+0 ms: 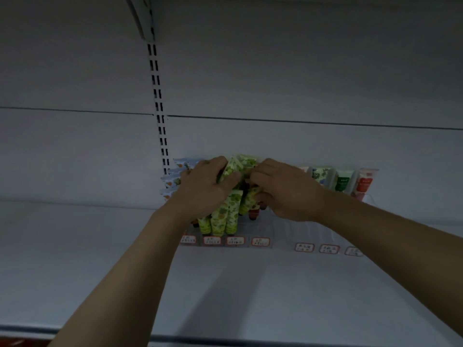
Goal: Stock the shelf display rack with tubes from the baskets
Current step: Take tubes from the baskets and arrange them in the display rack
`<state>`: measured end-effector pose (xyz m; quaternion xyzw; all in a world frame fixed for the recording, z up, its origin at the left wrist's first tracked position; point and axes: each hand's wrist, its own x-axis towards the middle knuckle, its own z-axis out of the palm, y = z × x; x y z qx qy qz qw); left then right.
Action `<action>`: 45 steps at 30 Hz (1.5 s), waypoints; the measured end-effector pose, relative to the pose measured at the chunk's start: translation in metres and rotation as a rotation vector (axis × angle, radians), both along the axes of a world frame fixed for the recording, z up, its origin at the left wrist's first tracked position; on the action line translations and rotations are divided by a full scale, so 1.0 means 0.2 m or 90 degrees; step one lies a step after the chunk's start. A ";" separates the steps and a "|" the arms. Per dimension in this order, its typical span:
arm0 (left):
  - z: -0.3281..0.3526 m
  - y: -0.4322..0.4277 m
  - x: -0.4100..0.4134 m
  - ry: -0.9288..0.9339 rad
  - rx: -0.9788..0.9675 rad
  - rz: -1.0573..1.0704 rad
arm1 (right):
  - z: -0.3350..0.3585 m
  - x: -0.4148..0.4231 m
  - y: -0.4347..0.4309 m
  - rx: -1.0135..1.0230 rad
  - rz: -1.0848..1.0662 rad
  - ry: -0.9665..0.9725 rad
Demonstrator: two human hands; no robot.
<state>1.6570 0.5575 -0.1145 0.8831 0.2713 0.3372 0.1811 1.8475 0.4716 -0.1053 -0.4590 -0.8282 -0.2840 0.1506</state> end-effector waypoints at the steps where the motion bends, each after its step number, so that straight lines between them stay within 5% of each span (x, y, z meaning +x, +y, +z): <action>1: 0.00 0.00 0.00 0.000 0.006 -0.001 | 0.01 -0.02 0.01 0.001 -0.010 -0.011; 16: -0.01 0.01 0.01 -0.022 -0.012 0.018 | 0.13 -0.04 0.04 -0.123 -0.020 -0.118; 34: -0.02 0.02 -0.01 -0.033 0.005 0.021 | 0.17 -0.04 0.08 -0.252 -0.058 -0.024; 45: -0.03 0.01 -0.01 -0.022 0.018 0.027 | 0.20 -0.06 0.12 -0.274 -0.118 -0.108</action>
